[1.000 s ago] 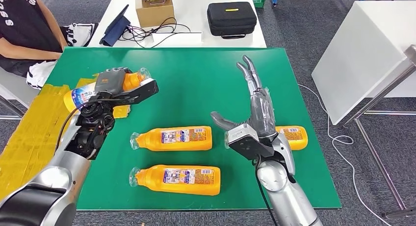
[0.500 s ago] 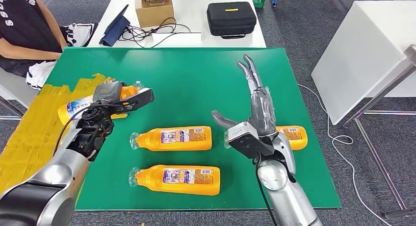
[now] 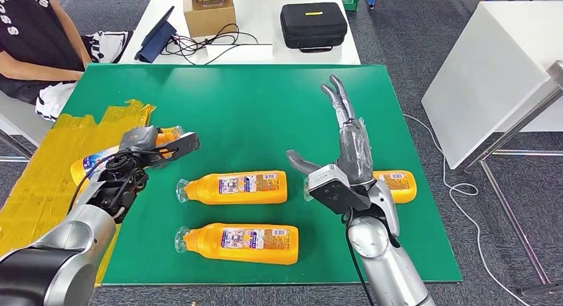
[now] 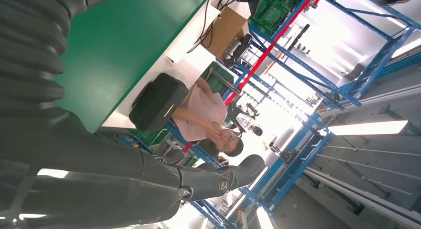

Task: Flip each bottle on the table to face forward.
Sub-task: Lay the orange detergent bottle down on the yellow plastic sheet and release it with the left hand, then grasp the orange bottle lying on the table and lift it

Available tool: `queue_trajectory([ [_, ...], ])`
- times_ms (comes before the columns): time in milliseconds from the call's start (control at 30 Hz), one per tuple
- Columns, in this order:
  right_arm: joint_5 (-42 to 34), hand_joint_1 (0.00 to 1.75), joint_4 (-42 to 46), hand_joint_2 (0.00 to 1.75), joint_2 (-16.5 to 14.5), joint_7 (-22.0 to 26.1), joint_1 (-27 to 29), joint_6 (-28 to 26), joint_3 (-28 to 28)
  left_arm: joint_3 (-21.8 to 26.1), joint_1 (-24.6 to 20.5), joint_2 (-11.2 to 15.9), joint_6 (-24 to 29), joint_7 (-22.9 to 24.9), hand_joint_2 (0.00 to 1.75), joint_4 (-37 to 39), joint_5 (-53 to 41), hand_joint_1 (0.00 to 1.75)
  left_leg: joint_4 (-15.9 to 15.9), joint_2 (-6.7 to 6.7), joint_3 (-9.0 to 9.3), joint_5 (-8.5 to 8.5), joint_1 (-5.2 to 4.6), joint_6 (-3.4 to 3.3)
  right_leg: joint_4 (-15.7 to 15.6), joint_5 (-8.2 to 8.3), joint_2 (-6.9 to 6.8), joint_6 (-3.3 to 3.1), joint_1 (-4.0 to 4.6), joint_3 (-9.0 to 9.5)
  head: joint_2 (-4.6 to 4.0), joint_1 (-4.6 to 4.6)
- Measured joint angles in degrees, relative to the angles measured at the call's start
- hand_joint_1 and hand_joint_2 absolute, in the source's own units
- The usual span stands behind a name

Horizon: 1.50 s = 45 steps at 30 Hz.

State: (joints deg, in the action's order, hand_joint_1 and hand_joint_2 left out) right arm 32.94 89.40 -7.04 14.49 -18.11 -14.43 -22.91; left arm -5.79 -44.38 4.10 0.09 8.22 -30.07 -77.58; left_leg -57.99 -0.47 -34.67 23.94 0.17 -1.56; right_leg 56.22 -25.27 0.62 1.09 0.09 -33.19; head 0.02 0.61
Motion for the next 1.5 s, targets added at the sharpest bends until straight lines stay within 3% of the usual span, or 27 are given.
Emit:
queue_trajectory([
  [100, 0.0, 0.0, -0.1, 1.75, 0.0, 0.0, 0.1, 0.0, 0.0, 0.0, 0.0, 0.0, 0.0, 0.4, 1.75, 0.8, -0.4, 0.03, 0.0, 0.0, 0.0, 0.0, 0.0, 0.0, 0.0, 0.0, 0.0, 0.0, 0.0, 0.0, 0.0, 0.0],
  [133, 0.1, 0.0, -0.1, 1.75, 0.0, 0.0, 0.1, 0.0, 0.0, 0.0, 0.0, 0.0, 0.1, 0.9, 1.75, 1.0, -0.7, 0.0, 0.0, 0.0, 0.0, 0.0, 0.0, 0.0, 0.0, 0.0, 0.0, 0.0, 0.0, 0.0, 0.0, 0.0],
  [300, 0.3, 0.0, -0.2, 1.75, 0.0, 0.0, 0.2, 0.0, 0.1, 0.0, 0.1, 0.0, 0.1, 2.8, 1.75, 1.9, -2.4, 0.0, 0.0, 0.0, 0.0, 0.0, 0.0, 0.0, 0.0, 0.0, 0.0, 0.0, 0.0, 0.0, 0.0, 0.01],
  [833, 0.3, 0.0, -0.4, 1.75, 0.0, 0.0, 0.4, -0.1, 0.7, 0.0, 0.3, 0.0, 0.5, 3.1, 1.75, 3.4, -2.7, 0.0, 0.0, 0.0, 0.0, 0.0, 0.0, 0.0, 0.0, 0.0, 0.0, 0.0, 0.0, 0.0, 0.0, 0.0],
  [1000, 0.3, 0.0, -0.4, 1.75, 0.0, 0.0, 0.5, -0.1, 1.0, 1.0, 0.8, 0.0, 6.2, 3.4, 1.75, 3.1, -2.3, 0.0, 0.0, 0.0, 0.01, 0.0, 0.01, 0.0, 0.0, 0.0, 0.0, 0.0, 0.0, -0.01, 0.0, 0.0],
  [1133, 0.4, 0.0, -0.4, 1.75, 0.0, 0.0, 1.0, -0.3, 1.3, 3.3, 1.1, -0.2, 11.9, 0.6, 1.75, 1.1, 0.9, 0.0, 0.0, 0.0, 0.01, 0.0, 0.01, 0.0, 0.0, 0.0, 0.0, 0.0, 0.0, -0.01, 0.0, 0.01],
  [1267, 0.9, 0.0, -0.4, 1.75, 0.1, 0.0, 1.6, -1.3, 1.5, 5.6, 2.8, -0.9, 15.2, -4.6, 1.75, -3.6, 5.9, 0.0, 0.0, 0.02, 0.02, 0.0, 0.0, 0.0, 0.0, 0.0, 0.01, 0.0, 0.0, -0.01, 0.0, 0.0],
  [1367, 1.2, 0.0, -0.4, 1.75, 0.2, 0.0, 2.3, -2.1, 2.0, 6.6, 5.6, -1.8, 14.9, -7.8, 1.75, -11.8, 10.9, 0.0, 0.0, 0.01, 0.01, 0.0, -0.01, 0.0, 0.0, 0.0, 0.0, 0.0, -0.01, -0.01, 0.0, -0.01],
  [1500, 1.7, 0.0, -0.4, 1.75, 0.3, 0.1, 3.0, -2.8, 2.7, 6.6, 9.6, -2.9, 13.2, -7.9, 1.75, -24.1, 13.3, 0.0, 0.0, 0.02, 0.0, 0.01, -0.02, 0.0, 0.0, 0.0, 0.01, 0.0, -0.01, -0.01, 0.0, 0.01],
])
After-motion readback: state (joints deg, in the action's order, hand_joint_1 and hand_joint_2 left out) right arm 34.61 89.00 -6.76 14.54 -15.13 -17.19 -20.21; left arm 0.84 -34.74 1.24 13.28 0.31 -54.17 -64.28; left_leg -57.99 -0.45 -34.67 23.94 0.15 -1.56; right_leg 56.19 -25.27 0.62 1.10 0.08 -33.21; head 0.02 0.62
